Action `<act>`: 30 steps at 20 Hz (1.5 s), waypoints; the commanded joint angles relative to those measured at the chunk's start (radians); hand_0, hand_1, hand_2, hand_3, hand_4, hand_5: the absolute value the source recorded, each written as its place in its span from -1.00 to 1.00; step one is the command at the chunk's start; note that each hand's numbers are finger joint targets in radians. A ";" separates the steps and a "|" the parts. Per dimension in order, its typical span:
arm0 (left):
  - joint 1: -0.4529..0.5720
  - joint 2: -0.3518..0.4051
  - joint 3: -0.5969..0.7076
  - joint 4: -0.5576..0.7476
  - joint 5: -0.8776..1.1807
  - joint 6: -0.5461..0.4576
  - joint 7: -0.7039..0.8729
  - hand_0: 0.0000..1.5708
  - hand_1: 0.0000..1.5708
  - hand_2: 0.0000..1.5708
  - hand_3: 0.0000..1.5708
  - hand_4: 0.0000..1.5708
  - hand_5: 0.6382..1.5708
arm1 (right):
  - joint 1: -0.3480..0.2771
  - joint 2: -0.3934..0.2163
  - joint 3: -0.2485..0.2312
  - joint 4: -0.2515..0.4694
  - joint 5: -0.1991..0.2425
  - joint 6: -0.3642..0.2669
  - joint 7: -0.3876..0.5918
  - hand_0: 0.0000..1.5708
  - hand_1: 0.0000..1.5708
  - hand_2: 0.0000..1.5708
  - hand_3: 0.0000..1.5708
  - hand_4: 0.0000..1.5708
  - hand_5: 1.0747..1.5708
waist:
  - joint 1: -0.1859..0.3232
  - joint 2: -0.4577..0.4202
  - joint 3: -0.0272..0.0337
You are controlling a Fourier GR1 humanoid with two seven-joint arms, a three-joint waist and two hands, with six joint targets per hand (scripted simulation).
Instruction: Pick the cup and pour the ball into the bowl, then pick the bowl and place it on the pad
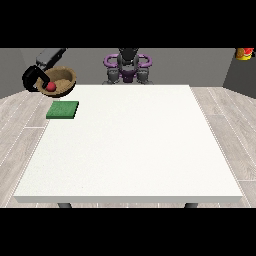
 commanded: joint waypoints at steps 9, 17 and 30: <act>0.031 -0.016 -0.033 0.012 -0.031 0.043 -0.055 -1.00 -1.00 -1.00 -1.00 0.53 0.97 | -0.023 0.104 -0.008 0.067 -0.024 -0.008 -0.020 1.00 1.00 1.00 -0.25 0.28 1.00 | -0.017 -0.022 0.0002; 0.016 0.032 -0.006 0.009 0.036 0.007 0.000 -1.00 -1.00 -1.00 -1.00 0.52 0.98 | -0.044 -0.002 -0.077 0.148 -0.022 -0.096 -0.025 1.00 1.00 1.00 0.24 -1.00 0.93 | 0.016 -0.017 0.0004; 0.022 0.113 0.029 0.123 0.038 -0.076 -0.144 -1.00 -1.00 -1.00 -1.00 0.52 0.99 | -0.127 0.016 -0.102 0.131 -0.040 -0.170 -0.114 0.60 0.60 0.72 0.16 -0.85 0.83 | 0.035 0.115 -0.0004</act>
